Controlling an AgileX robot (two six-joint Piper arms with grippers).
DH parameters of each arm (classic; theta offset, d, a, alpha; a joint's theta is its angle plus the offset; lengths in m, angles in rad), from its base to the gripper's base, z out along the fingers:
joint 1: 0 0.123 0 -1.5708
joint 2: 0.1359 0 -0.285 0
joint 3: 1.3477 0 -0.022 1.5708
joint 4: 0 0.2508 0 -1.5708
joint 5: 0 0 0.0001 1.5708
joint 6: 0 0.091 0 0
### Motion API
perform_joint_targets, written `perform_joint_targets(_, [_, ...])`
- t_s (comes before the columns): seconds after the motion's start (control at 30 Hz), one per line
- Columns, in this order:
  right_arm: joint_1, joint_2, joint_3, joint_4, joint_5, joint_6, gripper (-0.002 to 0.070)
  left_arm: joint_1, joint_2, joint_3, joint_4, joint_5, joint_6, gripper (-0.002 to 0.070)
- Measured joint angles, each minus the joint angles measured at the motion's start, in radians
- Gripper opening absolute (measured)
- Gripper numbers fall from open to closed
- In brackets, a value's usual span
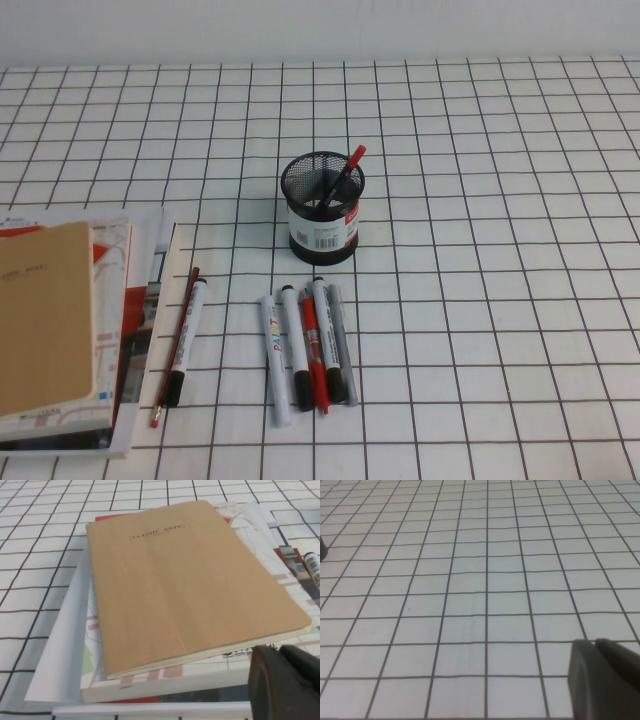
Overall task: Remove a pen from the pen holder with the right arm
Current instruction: 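Take a marker out of the pen holder and lay it on the table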
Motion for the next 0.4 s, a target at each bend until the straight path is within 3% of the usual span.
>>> perform_joint_targets(0.4, [0.0, 0.0, 0.0, 0.004, 0.0, 0.0, -0.0016, 0.0, 0.0, 0.0, 0.0, 0.0, 0.0, -0.0004])
